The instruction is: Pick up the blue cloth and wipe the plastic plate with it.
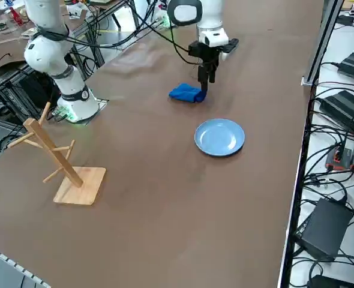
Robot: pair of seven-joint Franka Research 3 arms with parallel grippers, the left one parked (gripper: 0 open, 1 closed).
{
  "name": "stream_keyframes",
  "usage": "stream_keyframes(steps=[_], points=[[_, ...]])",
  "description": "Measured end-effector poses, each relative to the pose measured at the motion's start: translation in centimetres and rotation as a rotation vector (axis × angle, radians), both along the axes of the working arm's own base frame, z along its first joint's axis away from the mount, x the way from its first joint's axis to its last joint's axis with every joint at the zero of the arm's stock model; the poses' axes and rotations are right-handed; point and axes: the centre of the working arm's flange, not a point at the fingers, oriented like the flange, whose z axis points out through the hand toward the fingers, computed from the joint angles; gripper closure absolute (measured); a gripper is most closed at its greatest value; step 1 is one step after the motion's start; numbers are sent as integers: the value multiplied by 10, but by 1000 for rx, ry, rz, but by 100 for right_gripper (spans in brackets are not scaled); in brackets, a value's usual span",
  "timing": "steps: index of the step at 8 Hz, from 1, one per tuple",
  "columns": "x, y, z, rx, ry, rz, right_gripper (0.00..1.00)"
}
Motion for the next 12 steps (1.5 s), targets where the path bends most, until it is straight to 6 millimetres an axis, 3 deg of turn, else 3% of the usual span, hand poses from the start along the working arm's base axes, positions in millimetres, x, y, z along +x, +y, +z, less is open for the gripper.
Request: stream_keyframes(steps=[2, 4, 6, 9, 12], points=[[25, -58, 30, 5, -52, -19, 0], [34, -93, 58, -5, -42, -37, 0], [30, -100, 107, -15, -8, -59, 0], [8, -96, 192, 16, -33, -76, 0], [-17, -95, 253, 127, -59, -106, 0]])
